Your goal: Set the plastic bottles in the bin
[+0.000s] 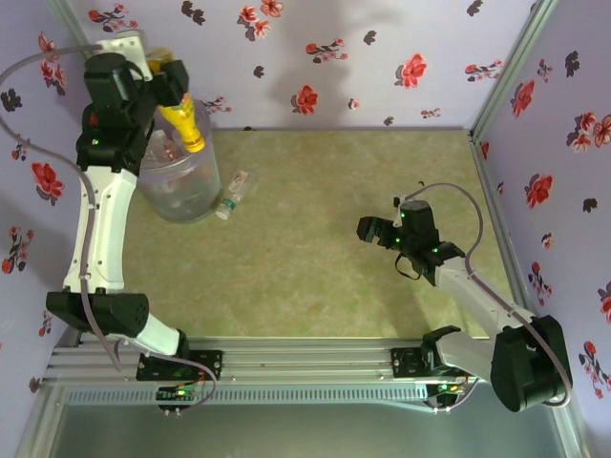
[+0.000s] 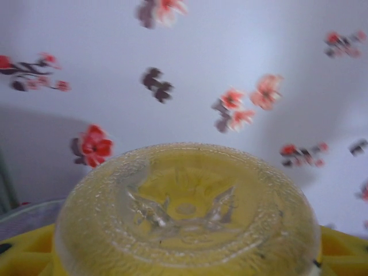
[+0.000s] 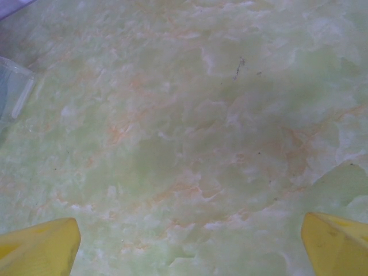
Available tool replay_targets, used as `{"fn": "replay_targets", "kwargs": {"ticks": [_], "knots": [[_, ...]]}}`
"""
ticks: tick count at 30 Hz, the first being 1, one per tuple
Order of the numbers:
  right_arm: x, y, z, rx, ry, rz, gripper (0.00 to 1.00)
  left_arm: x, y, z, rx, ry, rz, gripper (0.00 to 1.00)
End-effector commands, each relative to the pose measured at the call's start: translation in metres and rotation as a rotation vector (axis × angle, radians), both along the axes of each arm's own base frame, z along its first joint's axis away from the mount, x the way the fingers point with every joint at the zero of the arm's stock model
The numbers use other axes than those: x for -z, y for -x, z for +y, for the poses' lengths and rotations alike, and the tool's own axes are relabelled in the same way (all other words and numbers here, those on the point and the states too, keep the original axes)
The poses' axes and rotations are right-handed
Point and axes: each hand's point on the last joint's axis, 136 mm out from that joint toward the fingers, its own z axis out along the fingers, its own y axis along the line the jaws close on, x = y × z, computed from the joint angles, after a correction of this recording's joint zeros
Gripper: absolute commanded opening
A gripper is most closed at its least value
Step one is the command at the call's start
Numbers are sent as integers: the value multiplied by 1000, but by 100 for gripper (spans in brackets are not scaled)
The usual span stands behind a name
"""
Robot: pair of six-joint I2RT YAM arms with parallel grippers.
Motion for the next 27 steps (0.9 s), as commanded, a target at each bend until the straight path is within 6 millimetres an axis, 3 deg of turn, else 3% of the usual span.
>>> {"fn": "replay_targets", "kwargs": {"ticks": [1, 8, 12, 23, 27], "knots": [[-5, -3, -1, -5, 0, -32, 99, -40, -1, 25, -89, 96, -193, 0], [-5, -2, -2, -2, 7, -30, 99, 10, -22, 39, -164, 37, -126, 0], [-3, -1, -4, -2, 20, -27, 99, 39, -18, 45, -195, -2, -70, 0], [-3, -7, 1, -9, 8, -21, 99, 90, -9, 52, -222, -71, 39, 0], [-3, -7, 0, -5, 7, -22, 99, 121, -13, 55, -221, -84, 115, 0]]}}
